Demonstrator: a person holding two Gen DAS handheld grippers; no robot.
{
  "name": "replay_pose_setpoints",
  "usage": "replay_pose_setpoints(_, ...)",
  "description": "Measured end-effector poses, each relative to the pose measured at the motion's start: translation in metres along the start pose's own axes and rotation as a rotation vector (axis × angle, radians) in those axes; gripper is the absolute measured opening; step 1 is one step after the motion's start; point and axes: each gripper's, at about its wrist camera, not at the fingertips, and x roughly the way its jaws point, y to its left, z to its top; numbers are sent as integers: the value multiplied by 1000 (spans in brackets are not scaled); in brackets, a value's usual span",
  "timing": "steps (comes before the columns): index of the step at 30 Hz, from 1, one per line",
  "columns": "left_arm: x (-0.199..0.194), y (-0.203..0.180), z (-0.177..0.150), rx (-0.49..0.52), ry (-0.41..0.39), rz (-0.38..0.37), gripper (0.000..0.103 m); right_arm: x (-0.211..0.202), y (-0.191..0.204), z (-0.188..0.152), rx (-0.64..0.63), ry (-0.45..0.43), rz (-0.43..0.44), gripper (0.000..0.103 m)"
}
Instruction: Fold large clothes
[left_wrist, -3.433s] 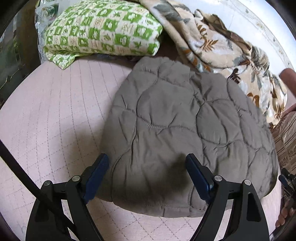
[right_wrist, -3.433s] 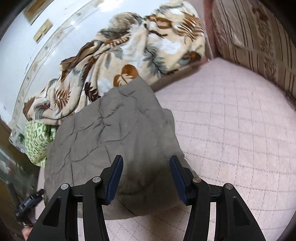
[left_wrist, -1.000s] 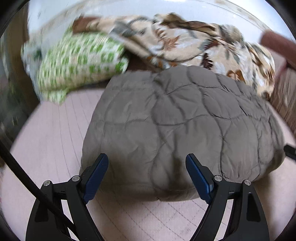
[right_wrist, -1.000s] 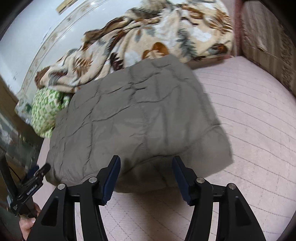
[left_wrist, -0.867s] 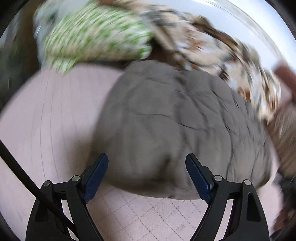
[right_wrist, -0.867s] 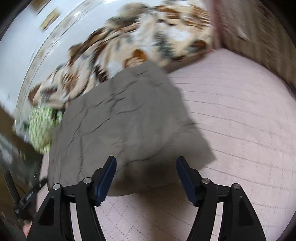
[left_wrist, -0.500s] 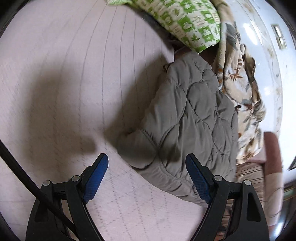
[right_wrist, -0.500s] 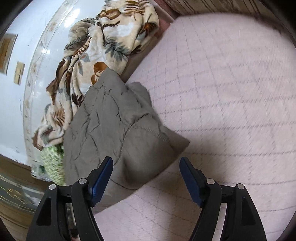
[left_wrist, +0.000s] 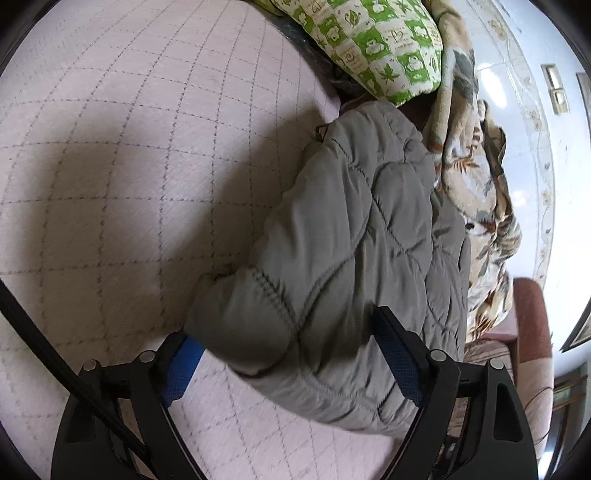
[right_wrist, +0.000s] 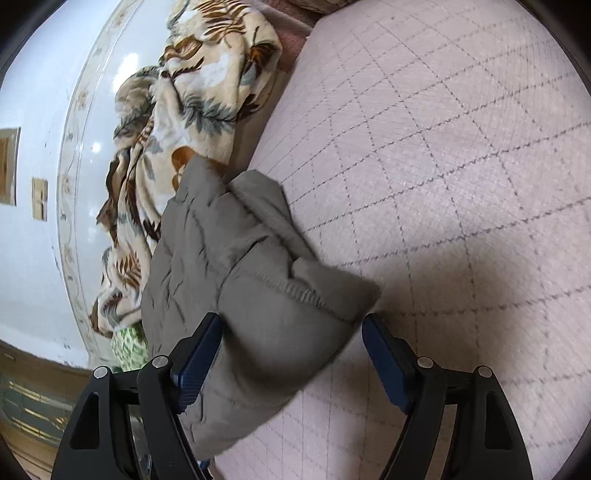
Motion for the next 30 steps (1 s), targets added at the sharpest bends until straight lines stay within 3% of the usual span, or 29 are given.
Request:
replay_pose_setpoints(4, 11, -3, 7, 2, -12, -16, 91, 9, 2, 6, 10, -39, 22, 90)
replay_pose_setpoints(7, 13, -12, 10, 43, -30, 4, 88, 19, 13, 8, -31, -43, 9, 88)
replay_pose_setpoints(9, 12, -21, 10, 88, -43, 36, 73, 24, 23, 7, -101, -37, -21, 62)
replay_pose_setpoints(11, 8, -31, 10, 138, -57, 70, 60, 23, 34, 5, -173, -43, -43, 45)
replay_pose_setpoints(12, 4, -39, 9, 177, -68, 90, 53, 21, 41, 3, -221, -45, -63, 38)
replay_pose_setpoints(14, -3, -53, 8, 245, -86, 128, 46, 15, 60, -2, -333, -73, -97, 32)
replay_pose_setpoints(18, -23, -81, -1, 372, -168, 174, 39, 2, 98, -21, -559, -138, -171, 28)
replay_pose_setpoints(21, -39, -98, -4, 435, -205, 168, 38, -11, 120, -33, -663, -180, -178, 27)
replay_pose_setpoints(30, -92, -120, -17, 490, -235, 128, 38, -64, 159, -57, -803, -247, -134, 26)
